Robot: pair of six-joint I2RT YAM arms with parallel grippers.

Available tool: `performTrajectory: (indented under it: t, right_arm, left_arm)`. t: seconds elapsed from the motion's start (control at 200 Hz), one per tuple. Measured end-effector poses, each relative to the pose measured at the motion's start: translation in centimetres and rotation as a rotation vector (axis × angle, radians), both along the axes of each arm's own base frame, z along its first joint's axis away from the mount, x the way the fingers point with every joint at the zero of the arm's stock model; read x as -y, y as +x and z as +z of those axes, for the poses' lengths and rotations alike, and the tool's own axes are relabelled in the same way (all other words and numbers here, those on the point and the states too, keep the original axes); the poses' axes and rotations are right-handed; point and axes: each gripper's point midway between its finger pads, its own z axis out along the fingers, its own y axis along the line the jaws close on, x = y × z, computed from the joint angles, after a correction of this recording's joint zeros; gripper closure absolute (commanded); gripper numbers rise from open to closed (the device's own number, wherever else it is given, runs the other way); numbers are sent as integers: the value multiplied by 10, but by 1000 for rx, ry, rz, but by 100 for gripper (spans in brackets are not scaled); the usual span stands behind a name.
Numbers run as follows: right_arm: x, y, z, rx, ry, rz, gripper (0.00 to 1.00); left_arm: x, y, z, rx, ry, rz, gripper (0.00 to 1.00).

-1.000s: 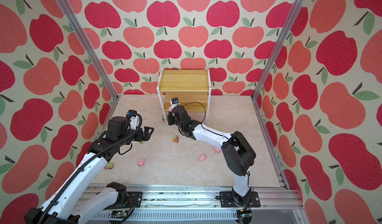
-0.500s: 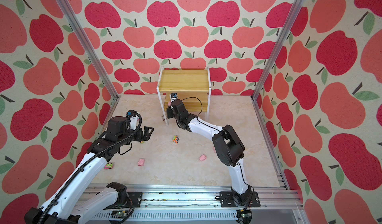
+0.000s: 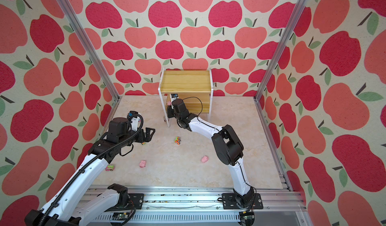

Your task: Place and organize the plastic toys onto the shelf

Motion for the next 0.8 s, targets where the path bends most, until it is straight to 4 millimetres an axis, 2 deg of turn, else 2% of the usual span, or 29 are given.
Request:
performTrajectory:
  t: [0.33, 0.465, 0.64, 0.8]
  right_arm:
    - [1, -1, 5, 11, -1, 3, 54]
    - [11, -11, 4, 5, -18, 5, 51]
    - [30, -36, 13, 22, -22, 17, 48]
    - [46, -85, 26, 59, -23, 60, 43]
  left_arm:
    - [-3, 1, 0, 0, 0, 9, 1]
    - [-5, 2, 0, 1, 2, 19, 1]
    - [-10, 4, 0, 2, 7, 38, 1]
    - [-17, 7, -1, 1, 10, 66, 1]
